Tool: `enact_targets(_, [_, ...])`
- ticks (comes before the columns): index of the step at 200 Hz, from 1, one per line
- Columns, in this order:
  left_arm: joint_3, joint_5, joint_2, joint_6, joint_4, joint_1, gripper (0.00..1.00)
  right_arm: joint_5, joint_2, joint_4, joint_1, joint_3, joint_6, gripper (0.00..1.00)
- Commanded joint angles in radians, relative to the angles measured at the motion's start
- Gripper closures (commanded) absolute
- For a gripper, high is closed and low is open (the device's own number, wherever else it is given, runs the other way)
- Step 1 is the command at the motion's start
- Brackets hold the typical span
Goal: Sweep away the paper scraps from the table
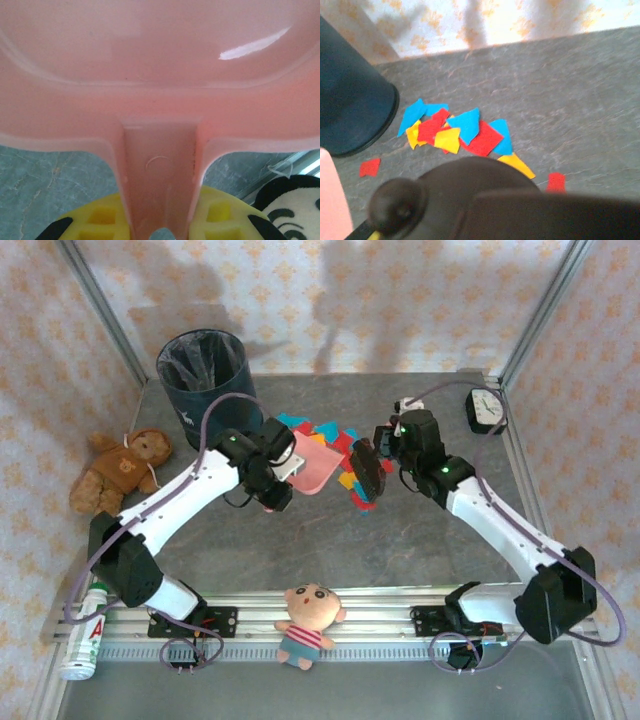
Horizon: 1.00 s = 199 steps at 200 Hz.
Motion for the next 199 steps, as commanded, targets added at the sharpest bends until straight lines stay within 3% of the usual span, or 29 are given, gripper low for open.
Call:
enact_targets(1, [-0.018,-0.053,0.024,0.023,-0.066,-0.047,1.00,0.162,-0.080,-0.033,-0.004,-0.031,-0.059,1.00])
enact_targets(27, [-0.023,-0.067,0.067,0.026,-0.095,-0.112,1.00,0.267,-0.148,-0.052,-0.004,-0.081,-0.127,1.00])
enact_targets(55, [-0.018,-0.084,0.130,0.029,-0.139,-0.165,1.00,0.300,-0.199,-0.048,-0.005,-0.135,-0.189,1.00])
enact_targets(199, [0.110,-0.005,0.387,0.080,-0.238,-0.243,1.00,0.052,-0.166,-0.028,-0.004,-0.197,-0.253,1.00])
